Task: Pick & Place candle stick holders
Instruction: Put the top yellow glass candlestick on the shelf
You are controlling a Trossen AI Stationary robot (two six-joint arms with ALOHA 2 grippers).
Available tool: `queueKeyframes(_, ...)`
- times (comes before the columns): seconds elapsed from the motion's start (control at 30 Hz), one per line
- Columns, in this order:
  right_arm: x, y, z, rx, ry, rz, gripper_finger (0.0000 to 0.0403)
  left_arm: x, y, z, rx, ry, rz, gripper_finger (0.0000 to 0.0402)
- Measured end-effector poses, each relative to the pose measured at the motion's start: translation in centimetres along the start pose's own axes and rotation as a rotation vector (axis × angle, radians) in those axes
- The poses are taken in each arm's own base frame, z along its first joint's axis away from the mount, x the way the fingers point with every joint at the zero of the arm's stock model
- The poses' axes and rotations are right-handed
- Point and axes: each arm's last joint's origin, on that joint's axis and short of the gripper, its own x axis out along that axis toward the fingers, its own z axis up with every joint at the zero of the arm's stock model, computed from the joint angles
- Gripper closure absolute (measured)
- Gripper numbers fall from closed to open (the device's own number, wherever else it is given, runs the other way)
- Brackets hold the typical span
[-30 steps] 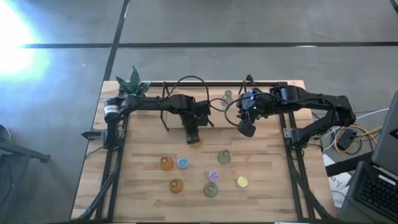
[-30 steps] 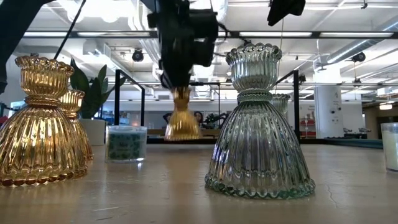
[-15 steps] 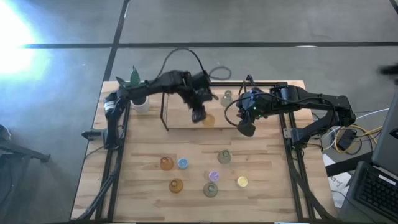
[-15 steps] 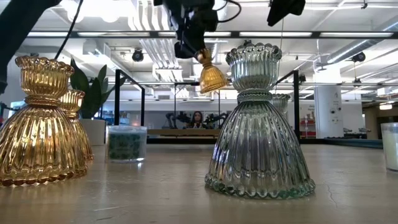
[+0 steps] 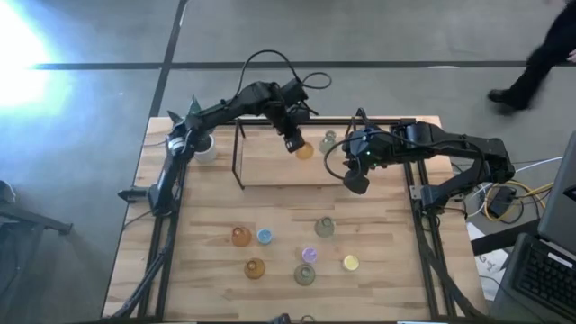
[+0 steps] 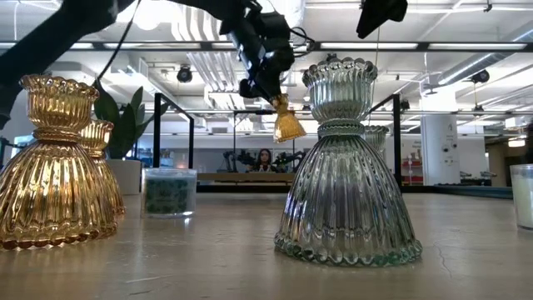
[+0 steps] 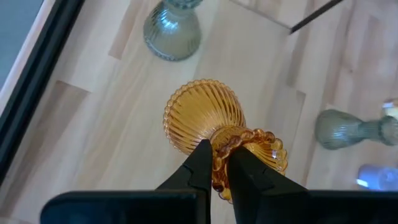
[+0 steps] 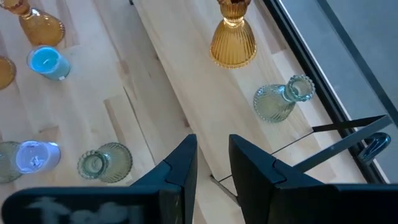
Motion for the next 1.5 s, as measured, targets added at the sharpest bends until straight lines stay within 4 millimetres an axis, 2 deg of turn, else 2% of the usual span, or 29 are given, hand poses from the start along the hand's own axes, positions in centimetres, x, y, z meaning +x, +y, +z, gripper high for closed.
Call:
queueKeyframes(0.3, 0.0, -0.2, 0.0, 0.005, 0.002, -0.004, 0.0328, 3.6, 1.6, -0.1, -0.025, 0.127, 0.072, 0.0371)
queueKeyframes(0.5, 0.0, -0.2, 0.0, 0.006, 0.002, -0.004, 0.0319, 4.9, 1.9, -0.2, -0.026, 0.155, 0.072, 0.0371)
queueKeyframes(0.7, 0.0, -0.2, 0.0, 0.006, 0.001, -0.004, 0.0314, 5.1, 2.1, -0.2, -0.006, 0.158, 0.083, 0.0370)
queueKeyframes(0.97, 0.0, -0.2, 0.0, 0.006, 0.002, -0.002, 0.0324, 5.1, 2.2, -0.1, 0.026, 0.151, 0.111, 0.0292)
queueKeyframes(1.17, 0.0, -0.2, 0.0, 0.005, 0.002, -0.002, 0.0321, 5.0, 2.2, 0.2, 0.030, 0.129, 0.123, 0.0256)
queueKeyframes(1.33, 0.0, -0.2, 0.0, 0.002, 0.003, -0.002, 0.0311, 4.0, 2.1, 0.7, 0.037, 0.092, 0.142, 0.0216)
queueKeyframes(1.5, 0.0, -0.2, 0.0, 0.001, 0.002, -0.002, 0.0305, 2.2, 1.7, 0.9, 0.040, 0.069, 0.142, 0.0168)
